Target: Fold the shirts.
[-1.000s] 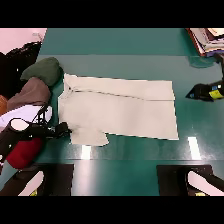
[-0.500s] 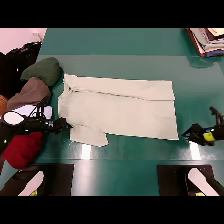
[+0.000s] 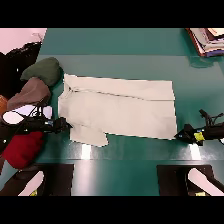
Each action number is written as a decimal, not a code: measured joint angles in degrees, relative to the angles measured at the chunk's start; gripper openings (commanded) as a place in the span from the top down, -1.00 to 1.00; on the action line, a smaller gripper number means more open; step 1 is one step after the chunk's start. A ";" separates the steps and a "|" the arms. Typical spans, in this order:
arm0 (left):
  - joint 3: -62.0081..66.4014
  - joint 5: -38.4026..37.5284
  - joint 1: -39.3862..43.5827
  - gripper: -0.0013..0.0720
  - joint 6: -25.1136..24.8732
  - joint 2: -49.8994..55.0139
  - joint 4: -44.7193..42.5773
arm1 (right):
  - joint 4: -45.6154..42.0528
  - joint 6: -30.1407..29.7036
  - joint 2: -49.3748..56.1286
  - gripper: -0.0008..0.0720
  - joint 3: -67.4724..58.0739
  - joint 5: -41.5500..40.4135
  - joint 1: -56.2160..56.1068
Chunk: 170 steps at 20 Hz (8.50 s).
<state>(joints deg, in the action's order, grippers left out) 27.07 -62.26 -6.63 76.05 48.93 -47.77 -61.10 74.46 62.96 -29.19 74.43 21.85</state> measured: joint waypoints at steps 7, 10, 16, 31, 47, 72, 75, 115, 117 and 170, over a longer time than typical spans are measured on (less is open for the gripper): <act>3.06 -6.58 -0.04 0.91 0.37 -0.96 -4.83 | -3.30 0.42 -3.93 0.94 -5.42 3.19 -6.23; 4.13 -11.08 -0.02 0.91 2.64 -6.32 -6.10 | -8.46 1.38 -11.17 0.94 -9.07 8.39 -6.82; 10.10 -16.96 0.00 0.91 9.09 -15.89 -5.01 | -14.16 3.26 -20.92 0.94 -18.01 14.29 -7.19; 36.28 0.90 0.90 0.90 -0.04 28.35 -0.22 | -14.71 7.48 15.98 0.93 -44.63 5.66 -19.76; 51.19 0.42 4.31 0.88 -5.07 39.30 0.09 | 3.80 0.20 34.95 -0.51 -54.60 12.07 -6.75; 65.24 7.65 34.10 0.90 1.97 55.98 0.26 | 21.49 -2.12 28.70 0.94 -66.73 16.63 -18.78; 67.25 6.47 36.00 0.90 2.95 59.45 0.26 | 21.75 0.72 27.65 0.94 -73.44 17.25 -23.52; 68.32 -10.54 -2.86 0.90 2.54 26.69 -16.20 | 5.01 2.64 36.15 -0.81 -62.45 -1.75 -47.67; 68.32 -10.58 -2.89 0.90 2.54 26.69 -16.00 | 9.46 3.02 37.44 -0.80 -58.01 -2.01 -44.48; 68.32 -6.36 16.63 0.90 3.23 26.69 -12.63 | -4.24 5.42 -10.88 -0.03 -13.55 -16.79 28.65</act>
<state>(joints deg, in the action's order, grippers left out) 95.39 -68.62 10.00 79.29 75.61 -60.40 -65.34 79.88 52.07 -42.74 57.65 50.50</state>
